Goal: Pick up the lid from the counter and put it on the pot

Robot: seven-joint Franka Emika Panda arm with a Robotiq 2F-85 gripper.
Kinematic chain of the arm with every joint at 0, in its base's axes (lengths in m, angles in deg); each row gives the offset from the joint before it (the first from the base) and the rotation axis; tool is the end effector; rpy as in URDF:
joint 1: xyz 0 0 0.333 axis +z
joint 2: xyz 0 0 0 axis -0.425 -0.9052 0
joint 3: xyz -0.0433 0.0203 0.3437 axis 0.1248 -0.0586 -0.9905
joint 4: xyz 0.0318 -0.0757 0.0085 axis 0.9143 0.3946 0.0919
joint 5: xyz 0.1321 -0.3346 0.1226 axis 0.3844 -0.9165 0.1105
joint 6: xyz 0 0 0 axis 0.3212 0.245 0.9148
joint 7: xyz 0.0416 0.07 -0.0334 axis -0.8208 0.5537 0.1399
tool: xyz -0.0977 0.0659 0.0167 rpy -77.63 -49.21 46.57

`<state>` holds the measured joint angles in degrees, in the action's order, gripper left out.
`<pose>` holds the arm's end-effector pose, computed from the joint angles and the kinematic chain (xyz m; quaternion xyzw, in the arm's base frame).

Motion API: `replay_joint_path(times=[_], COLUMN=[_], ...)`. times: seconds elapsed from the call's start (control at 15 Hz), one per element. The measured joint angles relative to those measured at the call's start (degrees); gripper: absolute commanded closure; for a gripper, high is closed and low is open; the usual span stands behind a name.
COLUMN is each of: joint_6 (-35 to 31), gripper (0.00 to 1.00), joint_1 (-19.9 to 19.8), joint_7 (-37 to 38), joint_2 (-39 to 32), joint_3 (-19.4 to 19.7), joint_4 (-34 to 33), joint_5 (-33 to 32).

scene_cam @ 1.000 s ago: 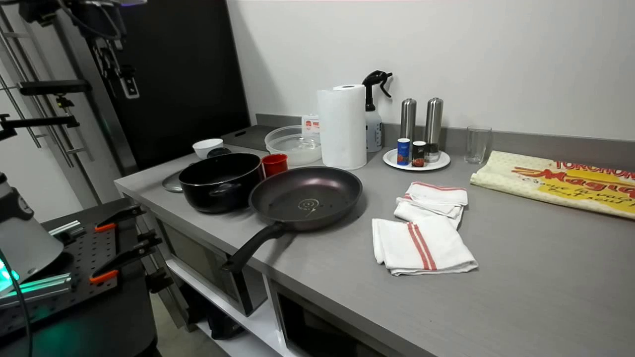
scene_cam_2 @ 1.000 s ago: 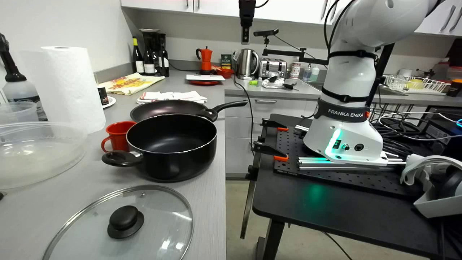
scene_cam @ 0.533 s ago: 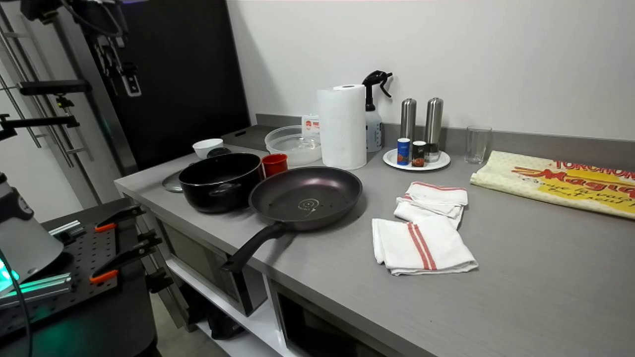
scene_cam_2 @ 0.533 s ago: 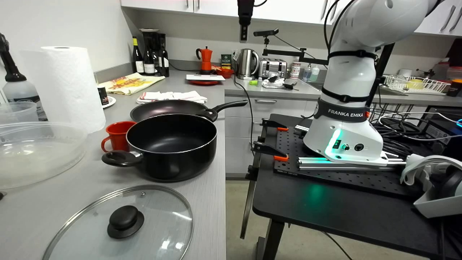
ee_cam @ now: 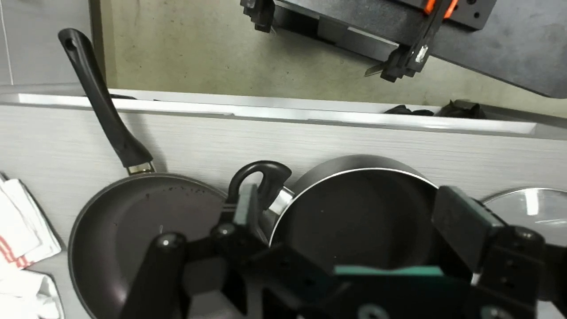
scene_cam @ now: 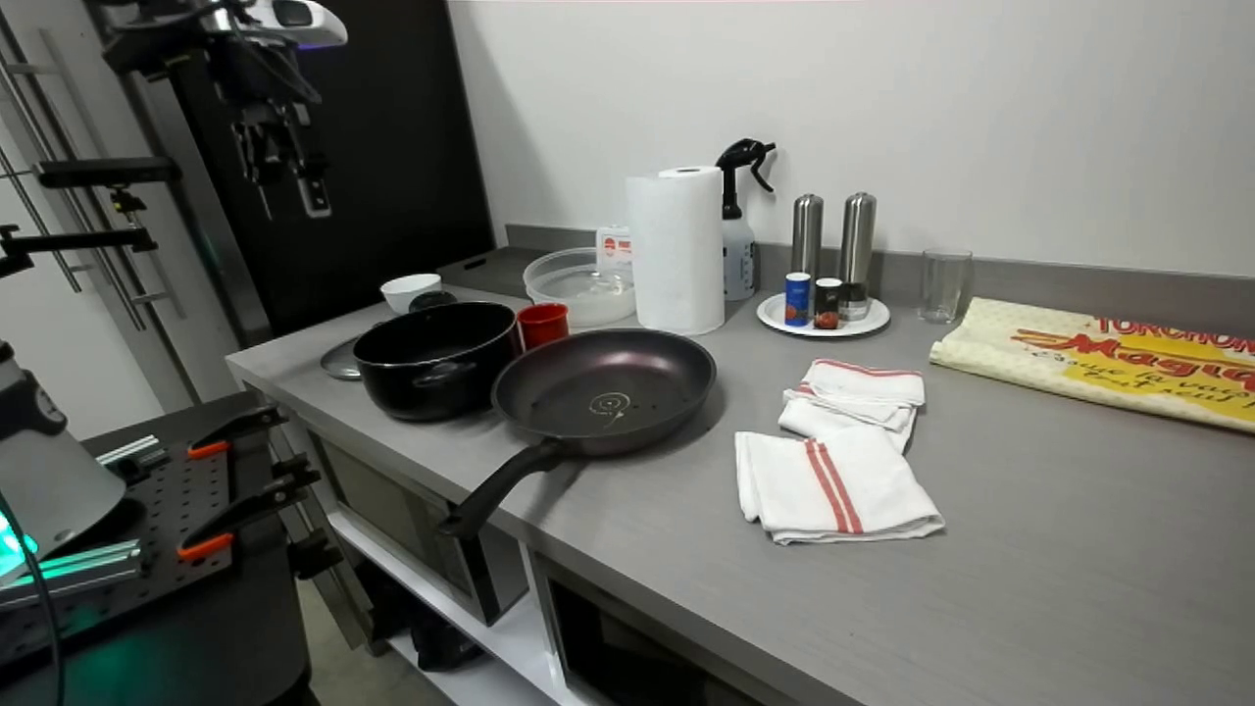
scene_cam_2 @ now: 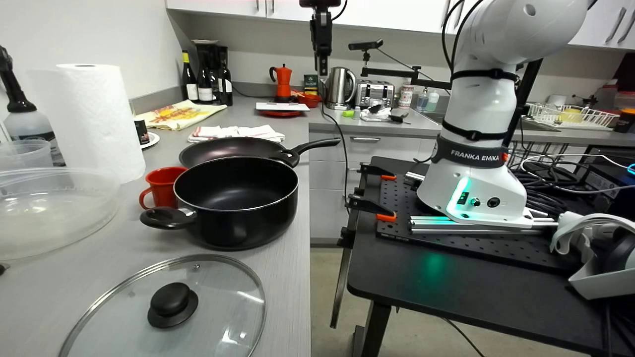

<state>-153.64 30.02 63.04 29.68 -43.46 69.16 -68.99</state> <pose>0.2936 0.0250 0.4135 0.9836 0.1654 -0.0335 0.0636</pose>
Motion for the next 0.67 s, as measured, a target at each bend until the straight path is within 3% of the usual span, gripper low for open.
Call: replay_joint_path(times=[0.67], joint_6=[-4.6], gripper=[0.00], joint_1=[8.4], joint_7=[-7.7], joint_2=[-11.8], joint_3=[-6.8], joint_4=[-3.9], joint_5=[-5.6])
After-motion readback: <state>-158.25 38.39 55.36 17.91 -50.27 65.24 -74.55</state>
